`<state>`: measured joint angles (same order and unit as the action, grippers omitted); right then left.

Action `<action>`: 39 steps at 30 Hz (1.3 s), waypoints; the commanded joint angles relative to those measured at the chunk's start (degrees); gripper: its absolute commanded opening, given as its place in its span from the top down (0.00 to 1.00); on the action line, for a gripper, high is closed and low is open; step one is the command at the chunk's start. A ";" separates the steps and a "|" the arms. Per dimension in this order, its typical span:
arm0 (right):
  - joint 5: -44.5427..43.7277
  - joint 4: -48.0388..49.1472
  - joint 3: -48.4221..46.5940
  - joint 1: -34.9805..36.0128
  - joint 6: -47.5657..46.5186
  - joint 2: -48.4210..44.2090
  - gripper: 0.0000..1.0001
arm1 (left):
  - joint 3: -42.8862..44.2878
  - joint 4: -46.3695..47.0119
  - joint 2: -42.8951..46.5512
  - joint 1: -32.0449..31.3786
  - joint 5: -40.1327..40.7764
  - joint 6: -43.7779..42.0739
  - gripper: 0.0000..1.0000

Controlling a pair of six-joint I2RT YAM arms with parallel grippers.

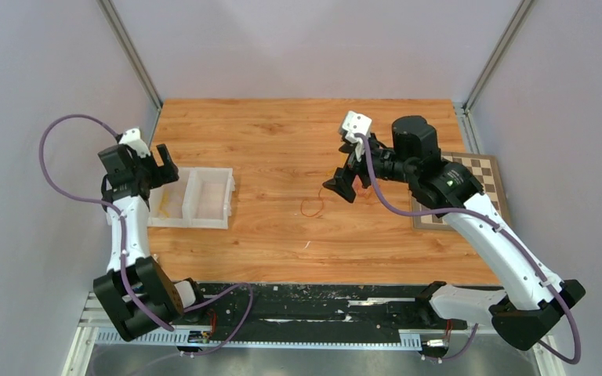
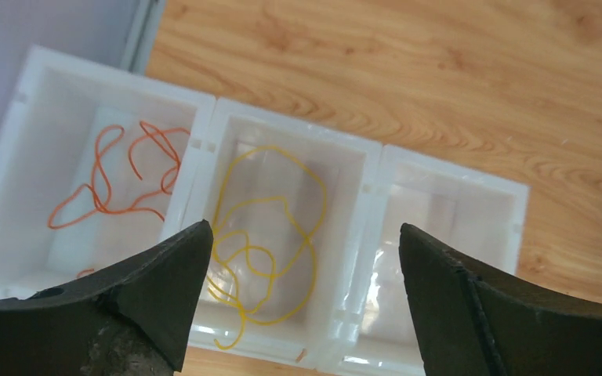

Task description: Untangle the cables

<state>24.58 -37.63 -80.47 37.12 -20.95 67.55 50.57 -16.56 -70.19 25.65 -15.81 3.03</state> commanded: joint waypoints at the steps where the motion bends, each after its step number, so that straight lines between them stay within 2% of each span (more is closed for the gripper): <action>1: 0.99 -2.11 0.10 -3.97 2.00 -0.89 0.00 | 8.17 -4.30 6.00 -1.52 -3.14 -5.37 0.01; 6: 6.05 -6.53 -0.01 -14.24 3.17 3.07 0.00 | 14.45 -7.03 7.70 -4.02 -9.24 -5.05 0.00; 8: 7.60 -8.94 -0.39 -18.10 1.97 6.28 0.00 | 17.17 -8.11 7.63 -8.25 -8.93 -6.06 0.00; 10: 7.98 -10.91 -0.20 -20.49 -1.14 8.97 0.00 | 20.47 -14.05 5.51 -15.22 -6.22 -9.14 0.00; 12: 7.01 -11.20 1.05 -22.16 -3.54 11.40 0.00 | 21.52 -16.04 2.94 -21.90 -5.46 -10.69 0.00; 14: 6.74 -11.23 1.39 -23.37 -4.80 14.04 0.00 | 21.63 -16.62 0.15 -29.45 -9.14 -12.02 0.00; 16: 6.98 -11.09 1.12 -24.49 -5.14 17.16 0.00 | 22.34 -16.92 -3.61 -33.81 -13.24 -12.62 0.00; 20: 8.08 -10.91 -0.94 -26.13 -4.95 24.85 0.03 | 24.95 -15.38 -14.87 -41.16 -21.10 -11.32 0.00; 24: 11.10 -10.78 -2.12 -26.94 -4.31 30.98 0.11 | 27.28 -13.92 -24.71 -47.56 -22.94 -10.70 0.02; 28: 14.41 -10.39 -1.96 -26.84 -3.84 33.90 0.15 | 27.78 -11.47 -32.43 -51.17 -22.17 -10.14 0.13; 33: 14.55 -9.29 -0.89 -26.71 -3.29 35.00 0.19 | 30.97 -11.05 -40.64 -52.02 -22.50 -10.27 0.28; 37: 11.48 -7.65 0.55 -26.56 -3.06 35.79 0.25 | 30.55 -8.08 -41.63 -52.50 -25.02 -9.00 0.37; 39: 10.32 -7.17 0.49 -26.50 -2.89 37.19 0.30 | 30.97 -7.66 -42.06 -52.79 -25.36 -8.34 0.39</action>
<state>36.25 -47.55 -79.96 10.37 -24.08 102.98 78.94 -28.05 -112.55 -26.74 -37.80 -6.50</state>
